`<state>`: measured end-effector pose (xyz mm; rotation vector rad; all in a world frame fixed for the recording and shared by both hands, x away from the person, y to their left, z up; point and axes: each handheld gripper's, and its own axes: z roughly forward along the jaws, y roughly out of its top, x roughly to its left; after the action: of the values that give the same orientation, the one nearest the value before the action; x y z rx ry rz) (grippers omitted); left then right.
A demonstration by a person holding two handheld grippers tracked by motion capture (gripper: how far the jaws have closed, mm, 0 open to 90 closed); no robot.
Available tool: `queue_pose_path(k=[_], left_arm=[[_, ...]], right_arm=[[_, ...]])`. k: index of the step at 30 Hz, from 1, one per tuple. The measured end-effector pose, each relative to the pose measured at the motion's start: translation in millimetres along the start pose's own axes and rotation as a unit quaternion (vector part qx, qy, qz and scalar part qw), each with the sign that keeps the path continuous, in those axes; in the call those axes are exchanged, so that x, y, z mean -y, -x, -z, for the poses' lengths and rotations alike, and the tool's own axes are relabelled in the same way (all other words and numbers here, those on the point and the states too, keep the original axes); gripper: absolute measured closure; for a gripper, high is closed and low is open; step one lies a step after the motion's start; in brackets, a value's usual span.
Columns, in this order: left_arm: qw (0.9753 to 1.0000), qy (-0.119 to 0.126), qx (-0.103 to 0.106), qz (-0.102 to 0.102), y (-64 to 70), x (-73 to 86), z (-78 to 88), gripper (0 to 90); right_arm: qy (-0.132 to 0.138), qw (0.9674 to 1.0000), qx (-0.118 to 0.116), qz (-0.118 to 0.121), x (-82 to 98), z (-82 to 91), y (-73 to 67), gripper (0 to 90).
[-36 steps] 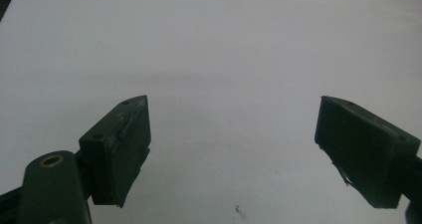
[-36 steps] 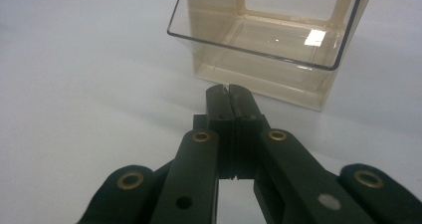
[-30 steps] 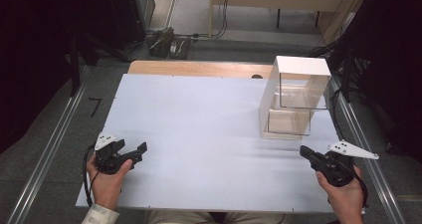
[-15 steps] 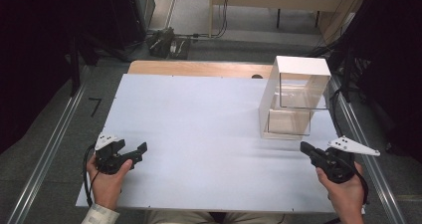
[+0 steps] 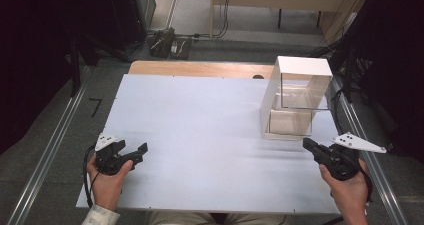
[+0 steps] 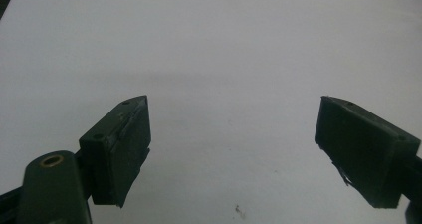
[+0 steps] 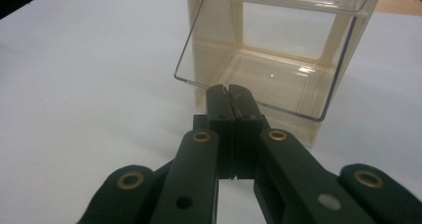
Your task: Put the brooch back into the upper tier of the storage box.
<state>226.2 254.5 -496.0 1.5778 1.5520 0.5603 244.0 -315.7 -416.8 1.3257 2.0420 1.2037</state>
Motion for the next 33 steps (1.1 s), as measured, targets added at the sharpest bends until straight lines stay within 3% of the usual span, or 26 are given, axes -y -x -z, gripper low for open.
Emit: queue_pose_path(k=[33], left_arm=[[1.0000, 0.003, 0.000, 0.001, 0.3, -0.4, 0.4, 15.6]], right_arm=[[0.014, 0.9999, -0.006, 0.006, -24.1, 3.0, -4.2, 87.4]])
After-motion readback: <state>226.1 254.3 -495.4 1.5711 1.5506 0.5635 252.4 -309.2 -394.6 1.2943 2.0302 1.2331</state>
